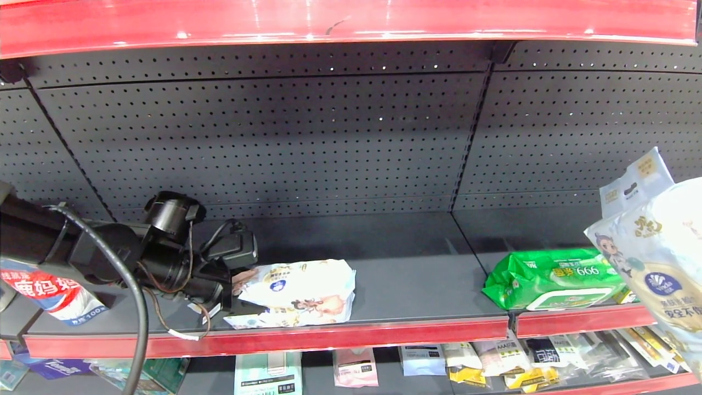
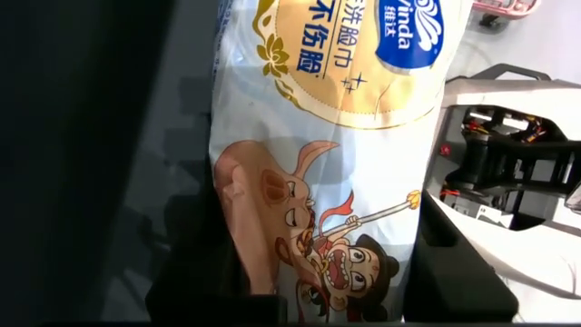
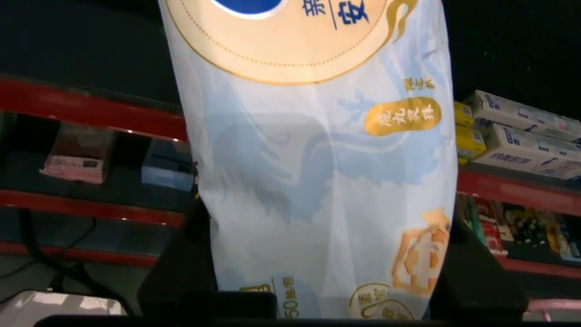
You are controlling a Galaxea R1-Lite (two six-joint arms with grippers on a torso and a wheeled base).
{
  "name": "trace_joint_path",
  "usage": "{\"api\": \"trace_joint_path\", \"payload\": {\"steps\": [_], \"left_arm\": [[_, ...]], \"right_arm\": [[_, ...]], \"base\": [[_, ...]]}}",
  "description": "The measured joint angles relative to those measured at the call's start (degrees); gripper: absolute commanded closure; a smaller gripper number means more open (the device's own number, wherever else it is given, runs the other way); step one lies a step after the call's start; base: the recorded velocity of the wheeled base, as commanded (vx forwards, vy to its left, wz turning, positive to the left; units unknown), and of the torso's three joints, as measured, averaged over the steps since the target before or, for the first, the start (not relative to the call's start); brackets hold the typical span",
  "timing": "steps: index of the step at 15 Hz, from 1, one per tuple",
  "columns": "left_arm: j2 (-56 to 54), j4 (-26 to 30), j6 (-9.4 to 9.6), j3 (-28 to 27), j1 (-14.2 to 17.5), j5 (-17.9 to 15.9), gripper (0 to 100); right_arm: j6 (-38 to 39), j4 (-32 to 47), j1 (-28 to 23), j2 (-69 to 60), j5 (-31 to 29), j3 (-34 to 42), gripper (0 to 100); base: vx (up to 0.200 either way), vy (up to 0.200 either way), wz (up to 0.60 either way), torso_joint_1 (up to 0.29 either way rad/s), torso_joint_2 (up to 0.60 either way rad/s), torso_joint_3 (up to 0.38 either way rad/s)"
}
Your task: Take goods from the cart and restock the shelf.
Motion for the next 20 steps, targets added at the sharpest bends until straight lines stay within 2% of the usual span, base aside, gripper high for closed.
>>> {"api": "trace_joint_path", "payload": {"steps": [4, 5, 9, 12, 15, 20], "left_arm": [[0.1, -0.3, -0.11, -0.1, 0.0, 0.5, 100], [0.1, -0.5, -0.11, -0.1, 0.0, 0.5, 0], [-0.1, -0.8, -0.6, -0.3, 0.1, 0.3, 0], [-1.6, -0.9, -3.63, -0.6, 0.0, -0.3, 0], [-4.4, -0.9, -8.62, -0.4, -0.1, -2.0, 0], [-9.4, -1.1, -12.2, 0.0, 0.0, -2.1, 0]], "right_arm": [[0.0, 0.0, 0.0, 0.0, 0.0, -0.1, 100], [0.0, 0.1, 0.0, 0.0, 0.0, -0.1, 100], [0.0, 0.1, 0.0, 0.0, 0.0, -0.1, 100], [0.0, 0.1, 0.0, 0.0, 0.0, 0.1, 100], [-0.1, 0.1, 0.0, 0.0, 0.0, 0.3, 100], [-0.1, 0.1, 0.0, -0.4, -0.1, 0.5, 100]], "base": [[0.0, 0.0, 0.0, 0.0, 0.0, 0.0], [0.0, 0.0, 0.0, 0.0, 0.0, 0.0], [0.0, 0.0, 0.0, 0.0, 0.0, 0.0], [0.0, 0.0, 0.0, 0.0, 0.0, 0.0], [0.0, 0.0, 0.0, 0.0, 0.0, 0.0], [0.0, 0.0, 0.0, 0.0, 0.0, 0.0]]}}
